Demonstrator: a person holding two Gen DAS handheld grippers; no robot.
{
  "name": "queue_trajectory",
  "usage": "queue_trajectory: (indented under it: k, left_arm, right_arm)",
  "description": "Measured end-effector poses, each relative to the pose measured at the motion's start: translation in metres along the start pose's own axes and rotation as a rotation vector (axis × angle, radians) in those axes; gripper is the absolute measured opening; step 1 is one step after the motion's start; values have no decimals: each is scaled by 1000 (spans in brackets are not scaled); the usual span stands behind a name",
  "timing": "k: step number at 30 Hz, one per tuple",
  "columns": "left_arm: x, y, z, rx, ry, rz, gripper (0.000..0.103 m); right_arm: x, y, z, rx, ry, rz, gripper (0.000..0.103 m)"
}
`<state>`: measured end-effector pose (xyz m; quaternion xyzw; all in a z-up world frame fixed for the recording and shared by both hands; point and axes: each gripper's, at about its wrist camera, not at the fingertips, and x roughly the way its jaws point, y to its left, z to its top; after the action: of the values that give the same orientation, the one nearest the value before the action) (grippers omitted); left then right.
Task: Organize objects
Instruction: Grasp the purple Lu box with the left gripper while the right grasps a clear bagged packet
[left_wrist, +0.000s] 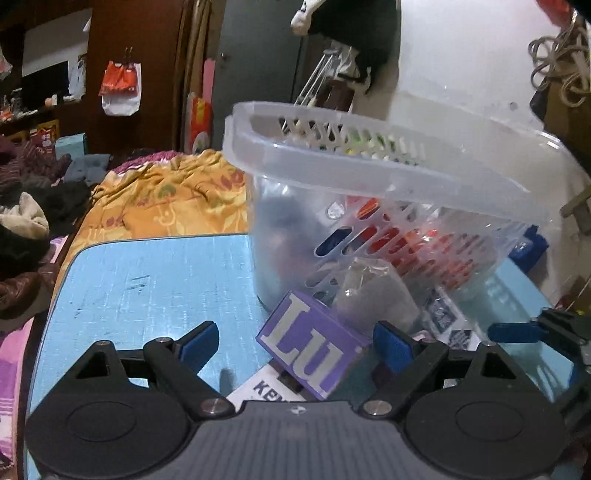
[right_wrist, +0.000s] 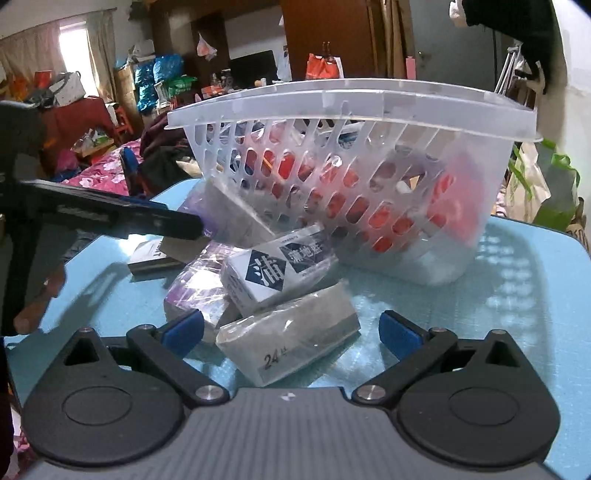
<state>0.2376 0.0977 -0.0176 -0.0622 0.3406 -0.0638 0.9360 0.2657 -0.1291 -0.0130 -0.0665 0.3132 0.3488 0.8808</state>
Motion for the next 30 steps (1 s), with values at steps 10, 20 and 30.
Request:
queue_trajectory:
  k: [10, 20, 30]
  left_arm:
    - [-29, -43, -19, 129, -111, 46, 69]
    - [-62, -69, -55, 128, -267, -57, 70]
    - [-58, -55, -59, 93, -280, -111, 70]
  right_arm:
    - [-16, -2, -14, -23, -16, 7, 65]
    - [-40, -10, -24, 6, -80, -45, 44]
    - [-51, -7, -35, 6, -164, -81, 40]
